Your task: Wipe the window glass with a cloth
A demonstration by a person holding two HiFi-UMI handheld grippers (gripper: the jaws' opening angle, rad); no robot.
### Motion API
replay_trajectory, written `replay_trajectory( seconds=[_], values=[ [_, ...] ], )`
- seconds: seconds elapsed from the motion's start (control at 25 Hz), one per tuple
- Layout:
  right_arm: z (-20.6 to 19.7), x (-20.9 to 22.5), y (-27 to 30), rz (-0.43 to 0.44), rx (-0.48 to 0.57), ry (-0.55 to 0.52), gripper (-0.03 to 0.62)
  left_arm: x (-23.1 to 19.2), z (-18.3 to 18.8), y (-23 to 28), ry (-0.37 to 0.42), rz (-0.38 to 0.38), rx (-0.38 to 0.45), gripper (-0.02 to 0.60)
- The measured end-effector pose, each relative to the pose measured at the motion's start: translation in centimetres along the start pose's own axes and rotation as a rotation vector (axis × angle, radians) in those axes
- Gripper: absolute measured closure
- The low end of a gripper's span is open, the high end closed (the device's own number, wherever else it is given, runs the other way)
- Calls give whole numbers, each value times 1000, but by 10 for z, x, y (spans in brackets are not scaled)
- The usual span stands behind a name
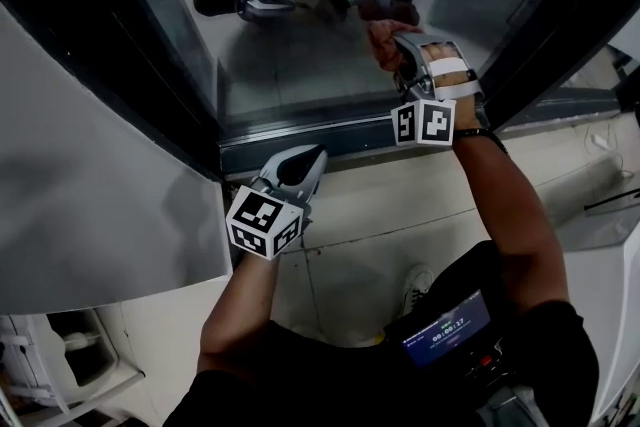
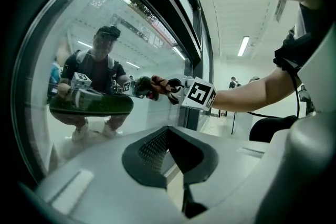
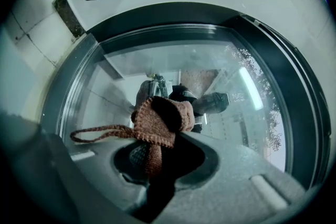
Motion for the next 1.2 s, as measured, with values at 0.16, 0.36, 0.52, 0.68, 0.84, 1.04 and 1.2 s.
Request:
replay_trajectory(
  seconds=[0.16,0.36,0.52,0.68,0.84,1.04,1.2],
  values=[
    [10,11,-6,71,30,269,551,-2,1,-3,0,7,5,565],
    [72,22,-28,187,276,865,551,-6,-2,-6,-6,24,-3,565],
    [116,11,-16,314,426,1231,551,-12,-1,-11,-23,50,3,565],
    [144,3,8,341,452,1387,551,-15,5,-21,-28,72,23,565],
    [147,0,31,334,429,1437,551,-17,9,-28,-28,92,31,565],
    [131,-3,41,328,403,1451,551,-18,8,-32,-23,104,21,565],
    [105,2,42,339,379,1511,551,-15,11,-20,-10,91,25,565]
  ],
)
Point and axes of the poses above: the fingertips, and each gripper's own axes: y forward along the fingers, x to its right, z out of its top, the point moved 6 cm from there along -y, backward along the fingers, and after that the axes turned 5 degrees about y, right-handed, at the moved point
